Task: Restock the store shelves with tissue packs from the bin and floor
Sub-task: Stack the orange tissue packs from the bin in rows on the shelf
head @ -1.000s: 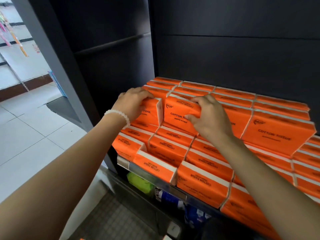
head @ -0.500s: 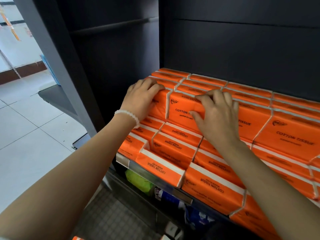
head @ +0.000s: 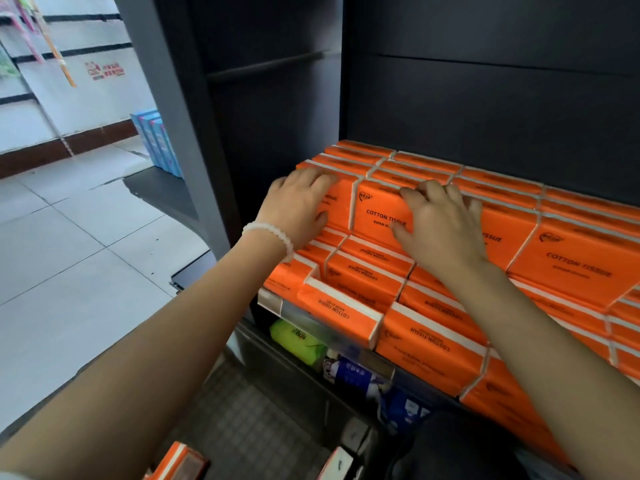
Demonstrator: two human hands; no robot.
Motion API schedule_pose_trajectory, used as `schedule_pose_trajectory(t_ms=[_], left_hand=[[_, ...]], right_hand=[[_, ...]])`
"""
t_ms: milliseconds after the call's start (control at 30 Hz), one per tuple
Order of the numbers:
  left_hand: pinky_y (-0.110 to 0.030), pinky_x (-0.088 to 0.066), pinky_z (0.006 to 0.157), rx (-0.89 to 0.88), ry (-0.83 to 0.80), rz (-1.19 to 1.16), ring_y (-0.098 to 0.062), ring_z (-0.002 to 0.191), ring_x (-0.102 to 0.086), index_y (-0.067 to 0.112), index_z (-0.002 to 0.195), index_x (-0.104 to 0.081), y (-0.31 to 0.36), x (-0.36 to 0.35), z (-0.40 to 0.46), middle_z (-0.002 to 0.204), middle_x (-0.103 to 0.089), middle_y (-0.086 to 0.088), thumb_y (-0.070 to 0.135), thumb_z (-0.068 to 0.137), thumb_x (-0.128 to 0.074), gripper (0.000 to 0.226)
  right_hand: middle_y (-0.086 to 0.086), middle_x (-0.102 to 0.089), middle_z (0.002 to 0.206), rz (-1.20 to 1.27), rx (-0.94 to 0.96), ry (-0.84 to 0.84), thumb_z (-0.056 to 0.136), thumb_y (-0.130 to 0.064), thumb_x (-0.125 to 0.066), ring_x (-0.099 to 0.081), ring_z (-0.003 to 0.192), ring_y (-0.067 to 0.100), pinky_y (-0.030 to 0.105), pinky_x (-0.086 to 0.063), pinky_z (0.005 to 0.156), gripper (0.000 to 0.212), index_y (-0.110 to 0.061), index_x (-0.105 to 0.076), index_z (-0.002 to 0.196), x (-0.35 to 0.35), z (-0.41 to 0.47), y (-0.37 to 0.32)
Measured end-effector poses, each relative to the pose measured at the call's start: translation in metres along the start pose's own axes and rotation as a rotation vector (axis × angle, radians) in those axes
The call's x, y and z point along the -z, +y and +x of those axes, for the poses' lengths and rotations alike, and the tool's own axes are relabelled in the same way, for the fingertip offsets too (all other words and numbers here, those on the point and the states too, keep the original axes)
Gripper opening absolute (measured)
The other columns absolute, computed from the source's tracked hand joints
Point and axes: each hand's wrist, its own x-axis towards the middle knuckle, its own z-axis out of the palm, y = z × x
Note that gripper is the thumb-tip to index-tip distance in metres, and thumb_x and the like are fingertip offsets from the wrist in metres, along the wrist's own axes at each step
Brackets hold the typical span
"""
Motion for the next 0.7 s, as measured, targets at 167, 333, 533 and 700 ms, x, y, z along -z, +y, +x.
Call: schedule_pose_trajectory(t_ms=[167, 333, 533, 700], left_hand=[[-0.042, -0.036, 0.096, 0.054, 0.02, 0.042, -0.024, 0.123, -0.043, 0.021, 0.134, -0.046, 0.011, 0.025, -0.072, 0.132, -0.048, -0.003, 0.028, 0.09, -0.052, 0.045], [-0.042, -0.043, 0.086, 0.129, 0.042, 0.012, -0.027, 0.11, -0.051, 0.019, 0.127, -0.053, 0.012, 0.027, -0.164, 0.12, -0.055, -0.006, 0.027, 0.089, -0.054, 0.039], [-0.043, -0.048, 0.088, 0.368, -0.045, -0.073, -0.025, 0.112, -0.052, 0.019, 0.121, -0.056, 0.001, -0.004, -0.283, 0.121, -0.056, -0.005, 0.032, 0.091, -0.053, 0.033], [-0.042, -0.044, 0.094, 0.676, -0.292, -0.202, -0.025, 0.115, -0.05, 0.022, 0.121, -0.057, 0.0, -0.057, -0.37, 0.12, -0.055, -0.004, 0.039, 0.091, -0.054, 0.035]], right_hand=[[0.011, -0.052, 0.125, 0.085, 0.122, 0.059, 0.088, -0.035, -0.056, -0.046, 0.117, 0.032, 0.045, -0.033, 0.096, 0.043, -0.012, -0.056, 0.124, 0.023, -0.045, -0.028], [0.01, -0.059, 0.115, 0.13, 0.227, 0.099, 0.09, -0.036, -0.053, -0.054, 0.106, 0.031, 0.042, -0.039, 0.088, 0.037, -0.011, -0.062, 0.115, 0.025, -0.108, -0.061], [0.004, -0.063, 0.096, 0.19, 0.358, 0.031, 0.086, -0.039, -0.052, -0.06, 0.088, 0.027, 0.038, -0.044, 0.075, 0.031, -0.014, -0.066, 0.097, -0.009, -0.178, -0.1], [0.001, -0.06, 0.111, 0.237, 0.411, -0.326, 0.088, -0.042, -0.057, -0.056, 0.102, 0.023, 0.035, -0.044, 0.079, 0.033, -0.018, -0.062, 0.111, -0.068, -0.22, -0.124]])
